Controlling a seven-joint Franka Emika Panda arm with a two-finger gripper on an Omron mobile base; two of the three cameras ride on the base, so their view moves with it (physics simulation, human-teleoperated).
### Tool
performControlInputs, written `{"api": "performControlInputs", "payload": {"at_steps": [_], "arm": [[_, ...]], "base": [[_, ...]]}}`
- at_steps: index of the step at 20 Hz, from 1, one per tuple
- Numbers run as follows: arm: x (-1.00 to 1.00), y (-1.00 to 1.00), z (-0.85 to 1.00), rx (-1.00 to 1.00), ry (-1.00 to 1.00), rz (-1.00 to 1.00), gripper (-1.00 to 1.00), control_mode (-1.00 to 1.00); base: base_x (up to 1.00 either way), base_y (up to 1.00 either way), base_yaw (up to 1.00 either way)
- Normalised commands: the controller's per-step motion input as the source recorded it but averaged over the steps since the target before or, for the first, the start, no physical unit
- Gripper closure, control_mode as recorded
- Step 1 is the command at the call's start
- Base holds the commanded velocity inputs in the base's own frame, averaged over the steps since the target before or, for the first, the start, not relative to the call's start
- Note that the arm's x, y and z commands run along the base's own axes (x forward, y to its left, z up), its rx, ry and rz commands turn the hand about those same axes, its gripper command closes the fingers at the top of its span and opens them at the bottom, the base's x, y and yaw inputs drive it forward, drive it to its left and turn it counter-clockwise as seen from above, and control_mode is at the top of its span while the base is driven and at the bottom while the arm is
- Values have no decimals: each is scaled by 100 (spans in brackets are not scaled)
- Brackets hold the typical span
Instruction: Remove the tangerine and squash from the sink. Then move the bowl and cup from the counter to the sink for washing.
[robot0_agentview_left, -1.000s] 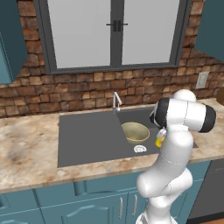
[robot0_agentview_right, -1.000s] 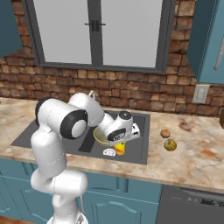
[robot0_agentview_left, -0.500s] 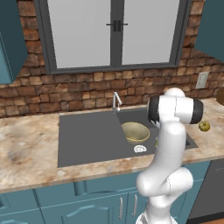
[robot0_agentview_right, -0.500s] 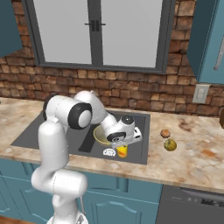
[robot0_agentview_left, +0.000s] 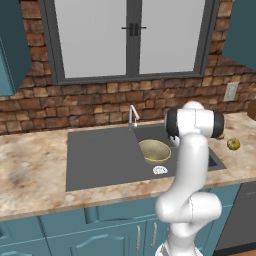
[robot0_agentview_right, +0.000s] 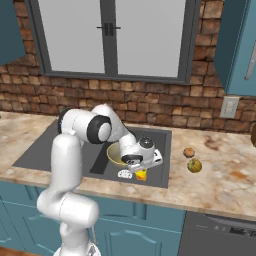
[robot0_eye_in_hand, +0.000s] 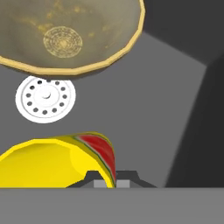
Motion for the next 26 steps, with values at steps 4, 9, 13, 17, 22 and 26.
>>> {"api": "performControlInputs", "payload": {"at_steps": [4,9,13,17,22,26], "arm": [[13,-11,-31,0,0,0,100,-100],[13,-11,-31,0,0,0,100,-100],[14,-9,-30,0,0,0,100,-100],[13,-11,-29,0,0,0,100,-100],[4,-15,-22,0,0,0,100,-100],[0,-25,-5,2,0,0,-100,-100]], "base": [[0,0,0],[0,0,0],[0,0,0],[0,0,0],[0,0,0],[0,0,0]]}}
